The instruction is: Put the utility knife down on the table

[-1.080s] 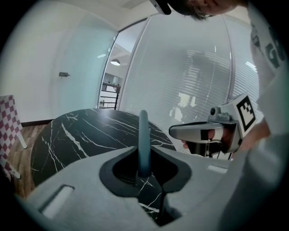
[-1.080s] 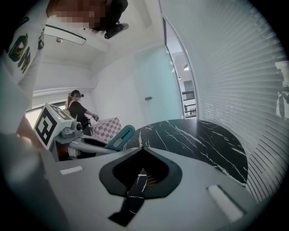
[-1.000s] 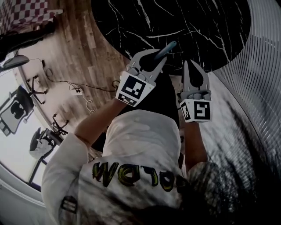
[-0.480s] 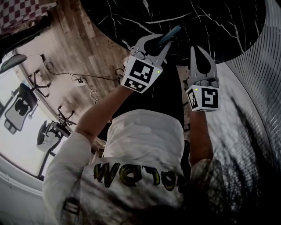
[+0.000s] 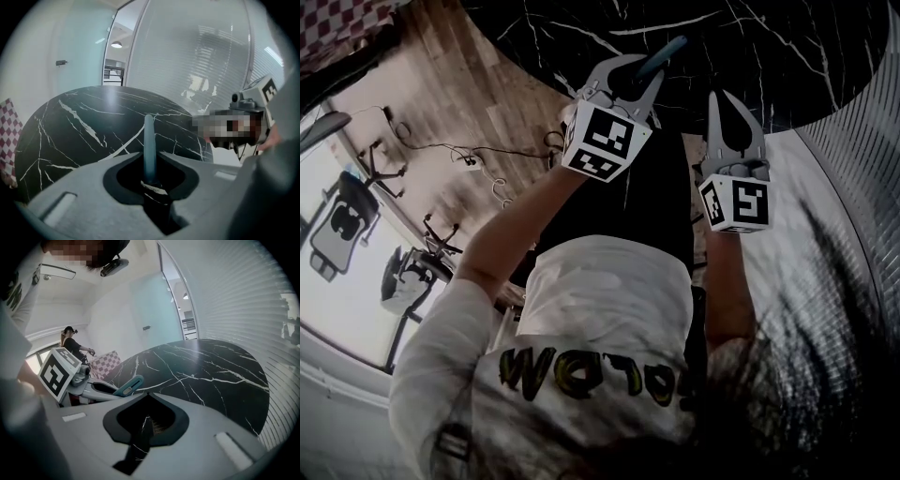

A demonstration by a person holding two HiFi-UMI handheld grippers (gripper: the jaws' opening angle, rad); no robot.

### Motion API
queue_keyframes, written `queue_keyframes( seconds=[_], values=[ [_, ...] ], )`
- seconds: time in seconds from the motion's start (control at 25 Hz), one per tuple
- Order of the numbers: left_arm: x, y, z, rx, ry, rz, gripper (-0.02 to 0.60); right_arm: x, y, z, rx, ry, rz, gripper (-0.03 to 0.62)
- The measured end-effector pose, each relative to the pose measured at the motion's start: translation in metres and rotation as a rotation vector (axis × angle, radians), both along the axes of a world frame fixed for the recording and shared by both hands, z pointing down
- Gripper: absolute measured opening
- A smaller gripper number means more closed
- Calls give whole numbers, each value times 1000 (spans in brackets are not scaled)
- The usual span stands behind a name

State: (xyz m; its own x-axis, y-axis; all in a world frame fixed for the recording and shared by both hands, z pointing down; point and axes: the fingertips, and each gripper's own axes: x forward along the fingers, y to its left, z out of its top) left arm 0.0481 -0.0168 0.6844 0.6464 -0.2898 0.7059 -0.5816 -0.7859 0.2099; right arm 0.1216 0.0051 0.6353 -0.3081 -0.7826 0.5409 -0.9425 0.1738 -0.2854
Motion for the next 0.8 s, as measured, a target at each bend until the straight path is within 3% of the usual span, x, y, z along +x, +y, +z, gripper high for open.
queue_keyframes(
  seconds=[0.32,0.56,0.8],
  values=[
    [1,5,12,9,-30,17,72,-1,6,5,-5,-5,2,2],
    [4,7,17,34,-98,49,72,2,9,6,-11,-13,7,2],
    [5,8,17,39,-102,54,72,2,9,5,-6,-14,3,2]
  ],
)
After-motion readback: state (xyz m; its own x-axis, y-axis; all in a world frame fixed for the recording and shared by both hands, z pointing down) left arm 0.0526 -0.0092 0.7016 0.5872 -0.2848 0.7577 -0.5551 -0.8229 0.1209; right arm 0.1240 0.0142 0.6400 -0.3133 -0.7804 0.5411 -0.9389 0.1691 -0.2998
